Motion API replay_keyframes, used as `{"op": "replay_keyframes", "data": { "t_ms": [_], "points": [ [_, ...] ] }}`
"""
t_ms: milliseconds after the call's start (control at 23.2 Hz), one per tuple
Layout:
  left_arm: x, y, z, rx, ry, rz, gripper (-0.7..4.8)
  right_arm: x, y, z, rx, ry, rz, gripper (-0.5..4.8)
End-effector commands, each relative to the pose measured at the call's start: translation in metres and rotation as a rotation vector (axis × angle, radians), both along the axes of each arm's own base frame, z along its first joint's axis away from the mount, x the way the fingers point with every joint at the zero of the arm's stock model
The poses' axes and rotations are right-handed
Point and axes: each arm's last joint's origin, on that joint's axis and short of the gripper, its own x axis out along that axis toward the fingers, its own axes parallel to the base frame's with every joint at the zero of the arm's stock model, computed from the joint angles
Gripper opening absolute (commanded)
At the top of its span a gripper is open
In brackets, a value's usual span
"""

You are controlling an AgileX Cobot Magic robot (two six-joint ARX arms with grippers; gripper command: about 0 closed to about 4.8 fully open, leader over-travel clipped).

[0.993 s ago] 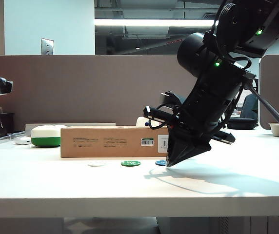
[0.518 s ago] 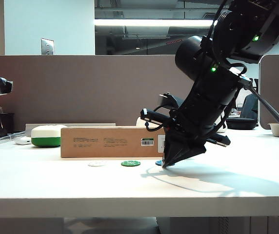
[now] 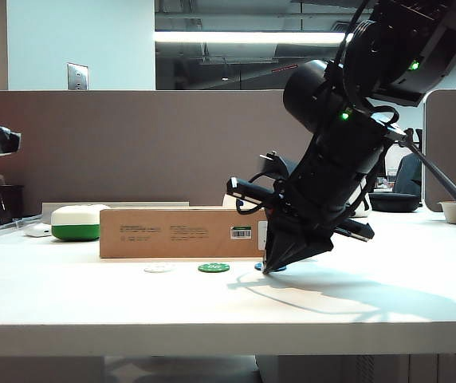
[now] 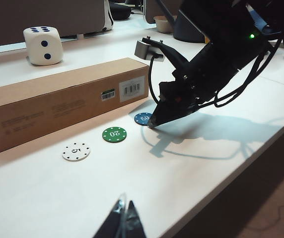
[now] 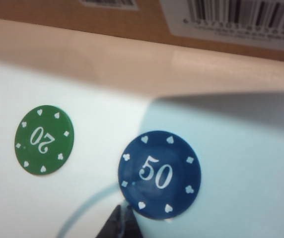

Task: Push the chip with the highest value in the row forward next to the rectangular box.

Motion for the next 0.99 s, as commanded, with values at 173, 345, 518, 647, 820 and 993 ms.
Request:
{"op": "replay_keyframes", "data": {
  "t_ms": [173, 345, 518, 647, 820, 993],
  "points": [
    [0.000, 0.000, 0.002, -0.006, -0.008, -0.002, -0.05, -0.005, -0.004, -0.009, -0.057, 0.077, -0.028, -0.06],
    [0.000, 0.000, 0.002, -0.006, -0.008, -0.001, -0.05, -0.003, -0.003, -0.006, -0.067, 0.057, -0.044, -0.06],
    [0.000, 0.000, 0.002, -0.006, -0.008, -0.001, -0.05, 0.000, -0.002, -0.002, -0.082, 0.031, -0.066, -0.05],
    [0.000, 0.000, 0.002, -0.006, -0.008, -0.001, -0.05, 0.003, -0.002, 0.001, -0.086, 0.012, -0.077, -0.06],
    [0.000, 0.000, 0.002, -0.006, -0.008, -0.001, -0.05, 0.004, -0.001, 0.001, -0.078, -0.007, -0.082, -0.06],
    [0.000, 0.000, 0.002, -0.006, -0.008, -0.001, -0.05, 0.006, 0.000, 0.000, -0.069, -0.025, -0.094, -0.06]
  ]
}}
